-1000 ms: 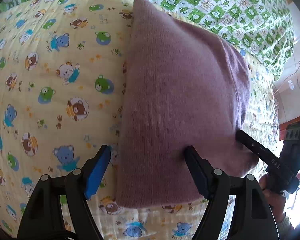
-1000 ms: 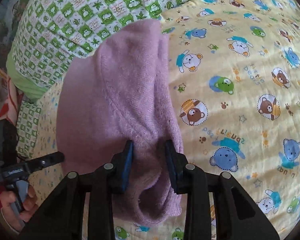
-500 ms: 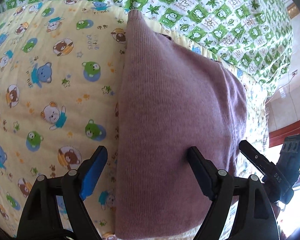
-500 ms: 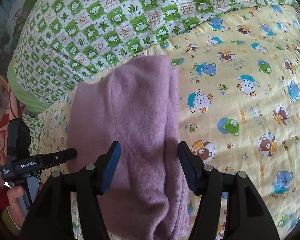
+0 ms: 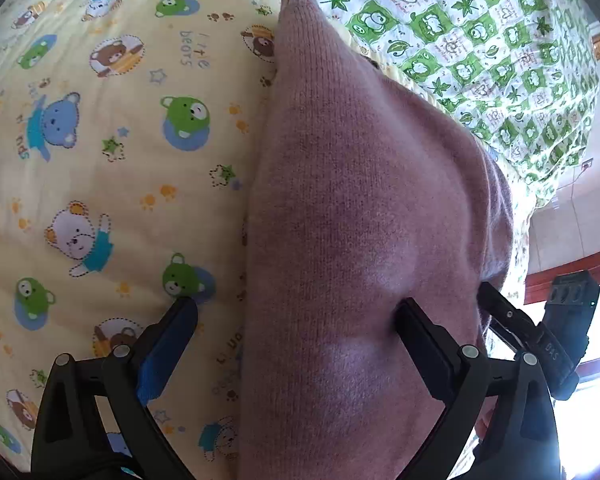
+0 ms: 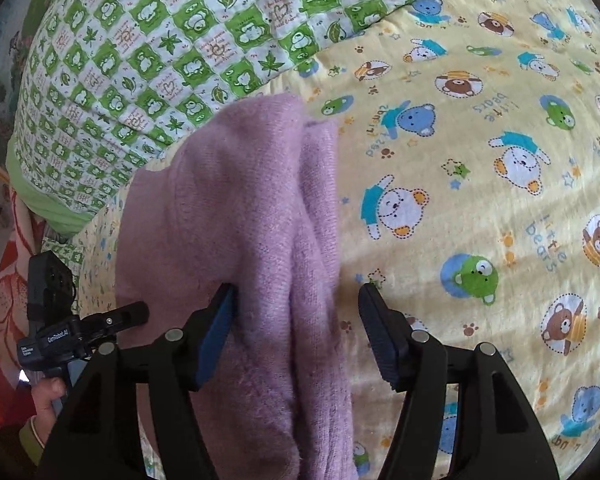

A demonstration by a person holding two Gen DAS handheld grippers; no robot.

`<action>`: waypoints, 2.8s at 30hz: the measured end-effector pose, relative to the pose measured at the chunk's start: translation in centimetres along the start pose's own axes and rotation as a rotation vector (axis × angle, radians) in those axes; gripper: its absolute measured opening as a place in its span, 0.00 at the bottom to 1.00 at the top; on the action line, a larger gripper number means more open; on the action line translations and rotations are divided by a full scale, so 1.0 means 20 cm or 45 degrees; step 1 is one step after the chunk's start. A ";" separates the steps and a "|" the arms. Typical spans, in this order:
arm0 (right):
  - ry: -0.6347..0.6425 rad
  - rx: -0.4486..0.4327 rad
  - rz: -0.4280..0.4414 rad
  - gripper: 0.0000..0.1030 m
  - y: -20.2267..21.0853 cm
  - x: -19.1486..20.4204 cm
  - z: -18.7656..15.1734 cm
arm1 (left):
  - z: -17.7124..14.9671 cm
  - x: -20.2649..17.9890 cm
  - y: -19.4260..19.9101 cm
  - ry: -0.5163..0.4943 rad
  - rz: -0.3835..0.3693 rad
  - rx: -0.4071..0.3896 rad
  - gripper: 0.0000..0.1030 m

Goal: Fold small clothes

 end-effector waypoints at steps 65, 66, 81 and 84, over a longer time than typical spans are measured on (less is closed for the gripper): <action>0.150 0.348 0.227 0.40 -0.46 0.82 -0.64 | -0.56 0.86 0.82 0.332 0.016 -0.288 0.62; 0.143 0.325 0.221 0.40 -0.42 0.81 -0.63 | -0.57 0.85 0.84 0.324 0.043 -0.286 0.62; 0.364 0.288 0.313 0.40 -0.03 0.97 -0.91 | -0.86 0.75 0.89 0.238 0.112 -0.158 0.62; 0.373 0.321 0.260 0.40 -0.09 0.94 -0.97 | -0.89 0.74 0.85 0.215 0.099 -0.123 0.62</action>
Point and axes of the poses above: each gripper's, at about its wrist camera, not at the fingertips, and y roughly against the way its jaws point, x to its left, z to its top, the point moved 7 cm from there along -y, roughly the way its jaws point, and after that the axes turned 15 degrees about -y, right-handed, at the moved point
